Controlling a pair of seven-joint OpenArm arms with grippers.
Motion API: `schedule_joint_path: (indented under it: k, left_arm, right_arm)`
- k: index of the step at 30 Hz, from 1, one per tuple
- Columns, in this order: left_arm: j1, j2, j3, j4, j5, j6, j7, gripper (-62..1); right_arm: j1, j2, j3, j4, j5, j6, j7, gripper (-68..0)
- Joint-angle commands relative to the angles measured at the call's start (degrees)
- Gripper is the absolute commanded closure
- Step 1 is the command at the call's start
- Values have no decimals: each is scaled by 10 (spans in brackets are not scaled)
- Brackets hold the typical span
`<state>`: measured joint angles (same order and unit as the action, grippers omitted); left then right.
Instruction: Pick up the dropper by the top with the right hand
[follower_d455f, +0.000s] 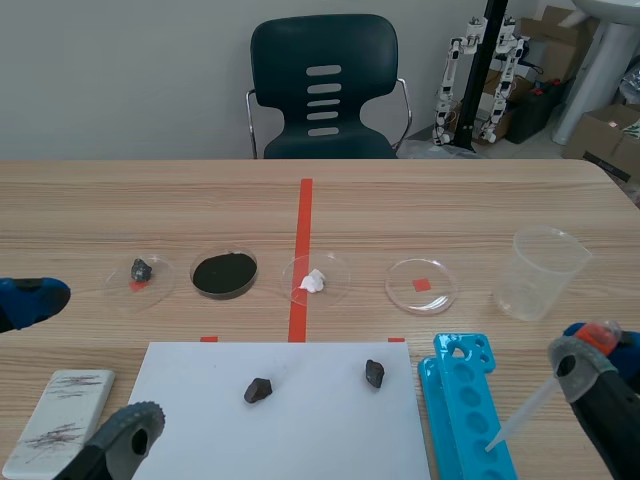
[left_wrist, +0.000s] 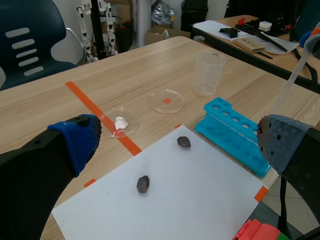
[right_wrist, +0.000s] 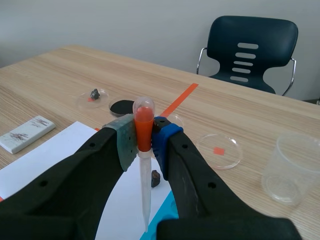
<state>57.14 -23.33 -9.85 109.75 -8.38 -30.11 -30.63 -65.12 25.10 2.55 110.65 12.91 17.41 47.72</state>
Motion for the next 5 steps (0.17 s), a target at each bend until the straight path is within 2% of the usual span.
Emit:
schedule_joint_path:
  k: [1,5]
  left_arm:
    - [-1,1,1,13,-6,-1,-11,-623]
    - [-1,1,1,13,-6,-1,-11,-623]
  right_arm:
    - [0,3,2,14,4,0,10,-77]
    - [0,3,2,14,4,0,10,-77]
